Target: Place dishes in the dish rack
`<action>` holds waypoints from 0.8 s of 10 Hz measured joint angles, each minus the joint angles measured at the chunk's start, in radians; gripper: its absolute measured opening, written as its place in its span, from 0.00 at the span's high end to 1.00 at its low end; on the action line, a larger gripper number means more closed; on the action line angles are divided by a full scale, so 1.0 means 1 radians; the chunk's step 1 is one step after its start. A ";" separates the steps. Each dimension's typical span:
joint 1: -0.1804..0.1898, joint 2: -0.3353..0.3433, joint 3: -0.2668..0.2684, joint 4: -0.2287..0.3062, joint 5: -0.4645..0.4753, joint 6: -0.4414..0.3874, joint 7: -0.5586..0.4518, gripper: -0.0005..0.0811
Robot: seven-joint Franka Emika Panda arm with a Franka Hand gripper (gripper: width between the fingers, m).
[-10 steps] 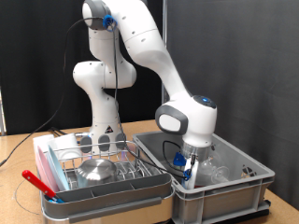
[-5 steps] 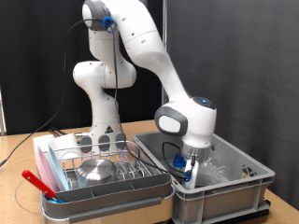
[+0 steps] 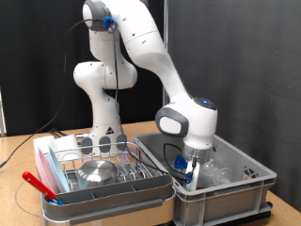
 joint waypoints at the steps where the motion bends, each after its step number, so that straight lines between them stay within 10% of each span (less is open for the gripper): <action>1: -0.006 0.000 0.005 -0.003 0.004 0.008 -0.005 0.59; 3: -0.039 -0.002 0.037 -0.010 0.032 0.019 -0.019 0.89; 8: -0.183 -0.059 0.200 -0.046 0.125 0.041 -0.029 0.89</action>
